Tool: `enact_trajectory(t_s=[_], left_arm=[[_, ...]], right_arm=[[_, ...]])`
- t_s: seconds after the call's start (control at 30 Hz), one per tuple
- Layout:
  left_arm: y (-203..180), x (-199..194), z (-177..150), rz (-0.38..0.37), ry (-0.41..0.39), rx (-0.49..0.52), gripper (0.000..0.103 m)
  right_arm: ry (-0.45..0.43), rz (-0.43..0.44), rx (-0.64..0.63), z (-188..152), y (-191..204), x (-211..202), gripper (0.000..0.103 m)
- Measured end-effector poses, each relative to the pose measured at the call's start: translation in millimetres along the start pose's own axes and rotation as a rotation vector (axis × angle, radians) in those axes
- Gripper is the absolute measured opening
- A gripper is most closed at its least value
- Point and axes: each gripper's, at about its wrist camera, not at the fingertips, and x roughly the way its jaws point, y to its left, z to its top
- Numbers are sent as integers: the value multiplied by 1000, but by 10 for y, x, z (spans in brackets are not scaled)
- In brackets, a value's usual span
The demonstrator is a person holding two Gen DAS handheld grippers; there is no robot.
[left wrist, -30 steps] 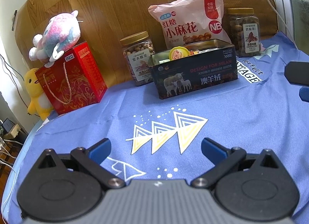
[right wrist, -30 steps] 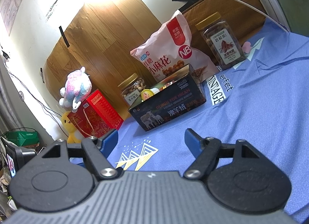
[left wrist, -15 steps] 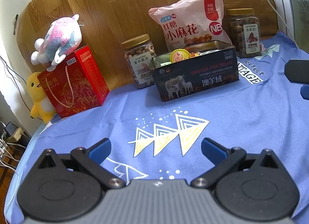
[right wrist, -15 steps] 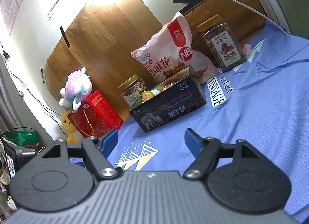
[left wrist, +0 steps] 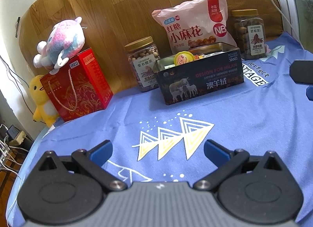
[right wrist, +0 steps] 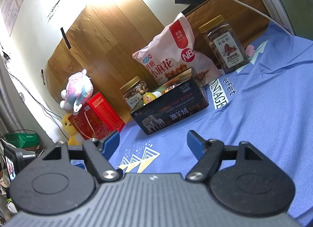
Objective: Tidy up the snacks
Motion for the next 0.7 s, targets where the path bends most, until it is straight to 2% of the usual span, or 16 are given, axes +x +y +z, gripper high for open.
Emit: enact_trajectory(t_s=[0.7], left_arm=[[14, -4, 5, 8, -4, -3, 103]], right_arm=[[-1, 2, -1, 16, -13, 0, 78]])
